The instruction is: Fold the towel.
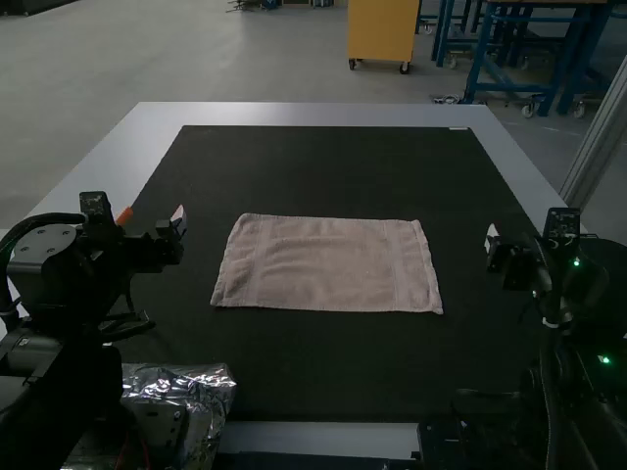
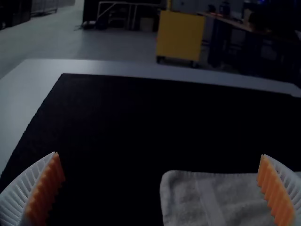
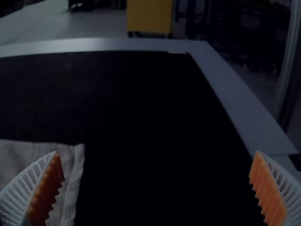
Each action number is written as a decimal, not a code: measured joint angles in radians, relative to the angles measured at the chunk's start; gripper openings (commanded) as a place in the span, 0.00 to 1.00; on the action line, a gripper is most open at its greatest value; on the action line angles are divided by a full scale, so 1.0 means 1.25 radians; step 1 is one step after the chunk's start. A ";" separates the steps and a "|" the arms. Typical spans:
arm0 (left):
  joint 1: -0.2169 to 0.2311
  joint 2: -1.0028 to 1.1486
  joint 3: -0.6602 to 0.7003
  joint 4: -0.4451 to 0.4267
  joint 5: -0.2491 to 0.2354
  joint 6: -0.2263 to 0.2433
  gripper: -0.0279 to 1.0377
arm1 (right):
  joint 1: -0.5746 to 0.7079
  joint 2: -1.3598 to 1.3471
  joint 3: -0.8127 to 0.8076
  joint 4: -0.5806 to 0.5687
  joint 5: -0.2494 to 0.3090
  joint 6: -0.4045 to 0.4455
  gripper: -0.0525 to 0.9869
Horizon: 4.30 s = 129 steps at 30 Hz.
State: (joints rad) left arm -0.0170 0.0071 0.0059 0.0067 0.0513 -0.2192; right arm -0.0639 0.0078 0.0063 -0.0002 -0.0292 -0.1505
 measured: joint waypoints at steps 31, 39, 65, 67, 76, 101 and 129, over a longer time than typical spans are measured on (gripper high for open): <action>0.000 0.000 0.000 0.034 -0.018 0.001 0.93 | 0.000 0.000 0.000 0.002 0.000 0.000 0.92; 0.000 0.000 0.000 0.126 -0.032 0.055 0.93 | 0.000 0.000 0.000 0.160 -0.009 0.007 0.92; 0.000 0.021 0.067 0.196 -0.072 0.421 0.92 | 0.074 0.059 0.083 0.275 -0.057 -0.232 0.92; 0.000 0.077 0.128 0.210 -0.078 0.421 0.93 | 0.074 0.138 0.161 0.273 -0.054 -0.196 0.92; 0.000 0.603 0.444 0.068 -0.077 0.334 0.92 | 0.058 0.554 0.421 0.113 -0.043 -0.014 0.92; -0.066 1.227 0.602 -0.034 -0.046 0.230 0.93 | 0.093 1.099 0.499 0.024 -0.139 0.102 0.92; -0.066 1.529 0.750 0.077 -0.040 0.180 0.92 | 0.156 1.509 0.710 0.182 -0.114 0.069 0.92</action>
State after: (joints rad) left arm -0.0994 1.9186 0.9436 0.1024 0.0010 0.0059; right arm 0.1310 1.8935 0.8936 0.2276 -0.1719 -0.0639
